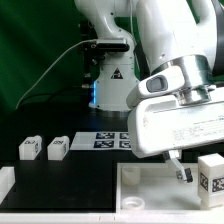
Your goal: Assemble one leg
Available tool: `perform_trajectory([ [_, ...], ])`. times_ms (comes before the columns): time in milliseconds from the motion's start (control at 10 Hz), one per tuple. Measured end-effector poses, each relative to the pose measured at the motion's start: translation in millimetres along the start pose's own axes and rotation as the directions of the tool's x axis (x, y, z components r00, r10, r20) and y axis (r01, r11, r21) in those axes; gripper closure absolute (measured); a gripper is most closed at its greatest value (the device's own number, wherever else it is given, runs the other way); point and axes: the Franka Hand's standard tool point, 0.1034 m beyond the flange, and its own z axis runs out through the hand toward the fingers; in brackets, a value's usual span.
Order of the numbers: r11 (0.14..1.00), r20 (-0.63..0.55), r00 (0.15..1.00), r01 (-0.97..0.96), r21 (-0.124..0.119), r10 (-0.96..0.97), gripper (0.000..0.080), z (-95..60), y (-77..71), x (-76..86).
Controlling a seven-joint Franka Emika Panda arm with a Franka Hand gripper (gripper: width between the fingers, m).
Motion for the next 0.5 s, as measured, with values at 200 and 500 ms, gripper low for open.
perform_trajectory([
  [200, 1.0, 0.002, 1.0, -0.001, 0.0, 0.001, 0.0151, -1.1, 0.7, 1.4],
  [500, 1.0, 0.058, 0.998, 0.001, 0.015, -0.002, 0.0151, -28.1, -2.1, 26.2],
])
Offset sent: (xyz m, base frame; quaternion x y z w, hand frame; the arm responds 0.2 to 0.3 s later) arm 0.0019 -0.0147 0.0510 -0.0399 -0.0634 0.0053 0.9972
